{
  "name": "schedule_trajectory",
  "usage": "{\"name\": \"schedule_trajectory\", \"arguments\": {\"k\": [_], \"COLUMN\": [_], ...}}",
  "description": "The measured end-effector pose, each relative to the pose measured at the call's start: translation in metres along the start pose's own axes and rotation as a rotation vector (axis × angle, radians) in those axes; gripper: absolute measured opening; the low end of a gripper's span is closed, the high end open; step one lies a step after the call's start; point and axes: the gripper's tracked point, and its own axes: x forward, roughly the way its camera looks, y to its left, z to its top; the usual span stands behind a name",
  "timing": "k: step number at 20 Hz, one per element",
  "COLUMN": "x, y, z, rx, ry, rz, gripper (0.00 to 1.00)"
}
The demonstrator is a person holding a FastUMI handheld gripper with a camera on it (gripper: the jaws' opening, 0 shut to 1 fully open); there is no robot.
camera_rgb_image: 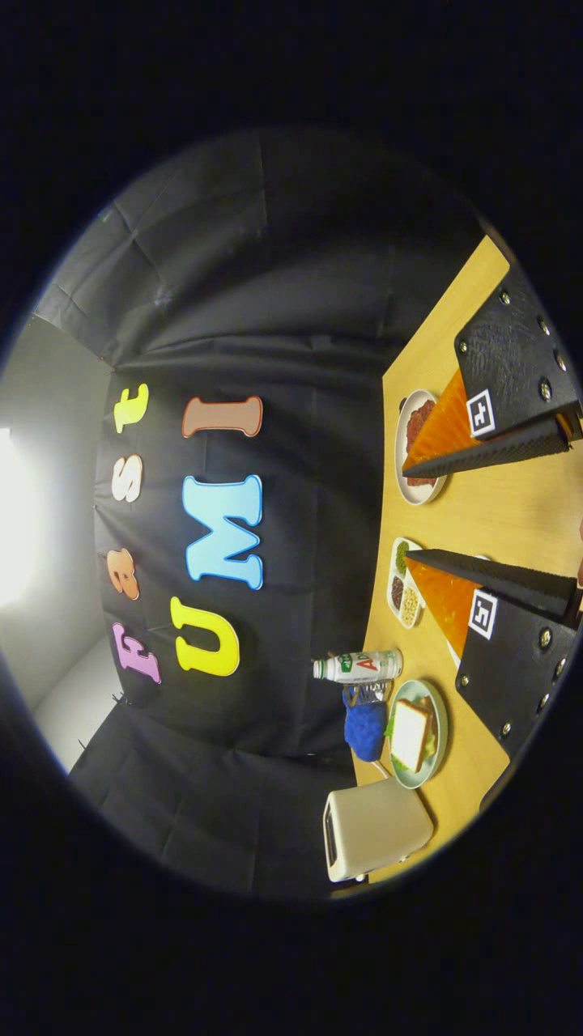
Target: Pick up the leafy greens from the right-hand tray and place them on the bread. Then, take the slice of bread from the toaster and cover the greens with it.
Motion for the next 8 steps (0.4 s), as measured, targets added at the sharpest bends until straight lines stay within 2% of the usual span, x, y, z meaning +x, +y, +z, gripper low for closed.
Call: {"name": "schedule_trajectory", "arguments": {"k": [3, 8], "x": [-0.009, -0.020], "y": [-0.042, -0.111], "z": [-0.008, -0.016], "rx": [-0.011, 0.065], "ry": [-0.007, 0.002], "rz": [-0.027, -0.064], "gripper": [0.54, 0.54]}}
